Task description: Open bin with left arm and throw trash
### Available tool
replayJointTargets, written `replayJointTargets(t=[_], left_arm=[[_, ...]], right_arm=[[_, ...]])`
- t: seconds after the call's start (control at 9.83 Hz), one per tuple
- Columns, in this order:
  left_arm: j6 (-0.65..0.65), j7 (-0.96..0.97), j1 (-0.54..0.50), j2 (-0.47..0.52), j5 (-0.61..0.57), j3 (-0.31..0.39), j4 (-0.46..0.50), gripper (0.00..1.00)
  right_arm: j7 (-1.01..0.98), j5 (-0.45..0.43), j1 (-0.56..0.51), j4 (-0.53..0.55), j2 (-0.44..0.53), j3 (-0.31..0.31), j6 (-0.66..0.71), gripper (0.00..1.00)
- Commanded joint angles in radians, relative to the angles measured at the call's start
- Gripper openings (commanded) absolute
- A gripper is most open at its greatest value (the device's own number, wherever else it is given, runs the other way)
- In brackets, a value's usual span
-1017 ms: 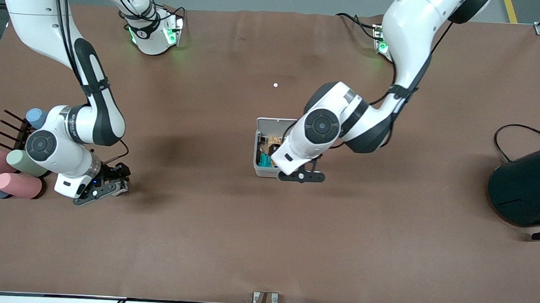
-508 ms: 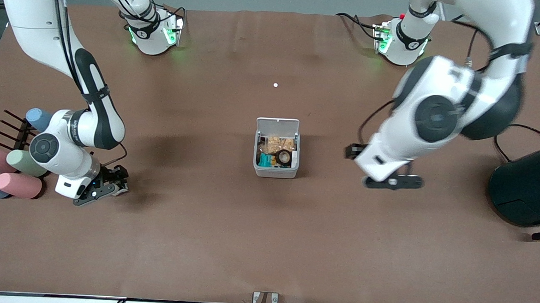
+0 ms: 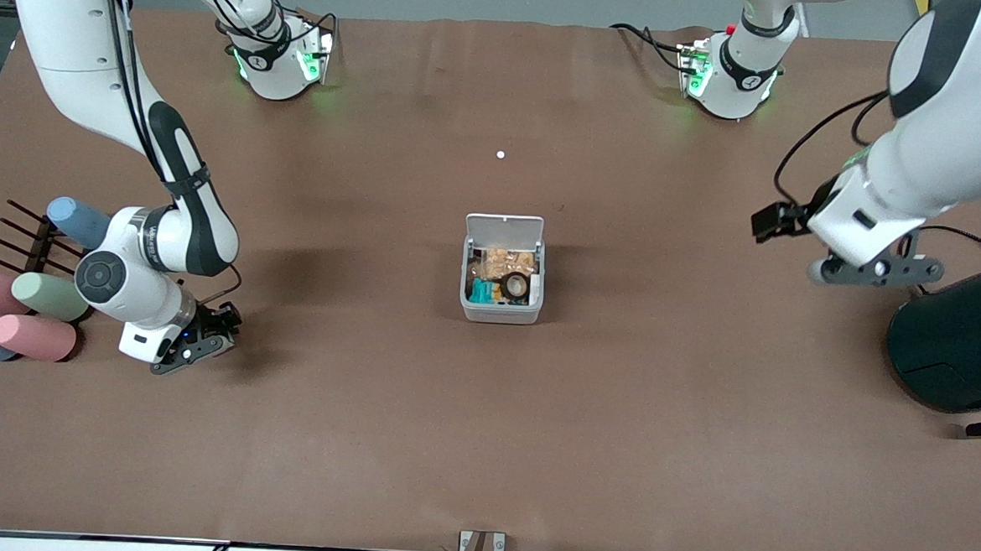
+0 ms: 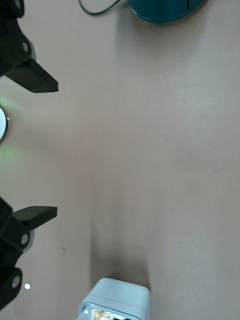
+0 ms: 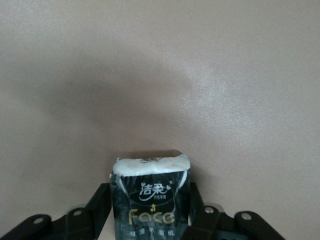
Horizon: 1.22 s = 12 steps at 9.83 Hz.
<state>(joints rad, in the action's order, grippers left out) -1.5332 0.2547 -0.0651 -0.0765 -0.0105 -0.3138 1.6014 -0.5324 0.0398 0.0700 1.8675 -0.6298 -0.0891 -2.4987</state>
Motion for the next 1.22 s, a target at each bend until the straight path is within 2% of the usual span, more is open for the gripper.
replayJointTargets(t=[0.0,0.1,0.2,0.31,0.51,0.61,0.81,0.92,1.12], left_arm=[[0.025,-0.064,-0.024,0.041,0.050,-0.011,0.039,1.00],[0.047,-0.055,-0.012,0.046,0.050,-0.024,0.025,1.00],[0.082,-0.063,-0.013,0.046,0.043,-0.015,-0.003,1.00],[0.105,-0.069,-0.018,0.049,0.043,0.014,-0.006,1.00],[0.107,-0.106,0.037,0.082,0.044,0.108,0.003,1.00],[0.107,-0.106,0.069,0.108,0.044,0.146,0.006,1.00],[0.107,-0.109,0.076,0.148,0.044,0.185,0.022,1.00],[0.099,-0.124,0.082,0.190,0.049,0.209,0.058,1.00],[0.076,-0.129,0.079,0.173,0.050,0.229,0.046,1.00]], right_arm=[[-0.003,-0.015,-0.009,0.002,0.006,0.008,-0.002,0.43],[-0.003,-0.015,-0.009,-0.001,0.007,0.008,0.004,0.38],[0.002,-0.015,-0.007,-0.007,0.007,0.009,0.012,0.38],[0.005,-0.006,-0.013,-0.022,0.007,0.014,0.038,0.38],[0.014,0.009,-0.006,-0.077,0.019,0.040,0.147,0.38],[0.015,0.058,-0.003,-0.097,0.024,0.049,0.187,0.38],[0.038,0.191,0.001,-0.114,0.045,0.090,0.212,0.38],[0.107,0.219,0.014,-0.126,0.050,0.116,0.212,0.38],[0.306,0.226,0.024,-0.137,0.065,0.214,0.210,0.38]])
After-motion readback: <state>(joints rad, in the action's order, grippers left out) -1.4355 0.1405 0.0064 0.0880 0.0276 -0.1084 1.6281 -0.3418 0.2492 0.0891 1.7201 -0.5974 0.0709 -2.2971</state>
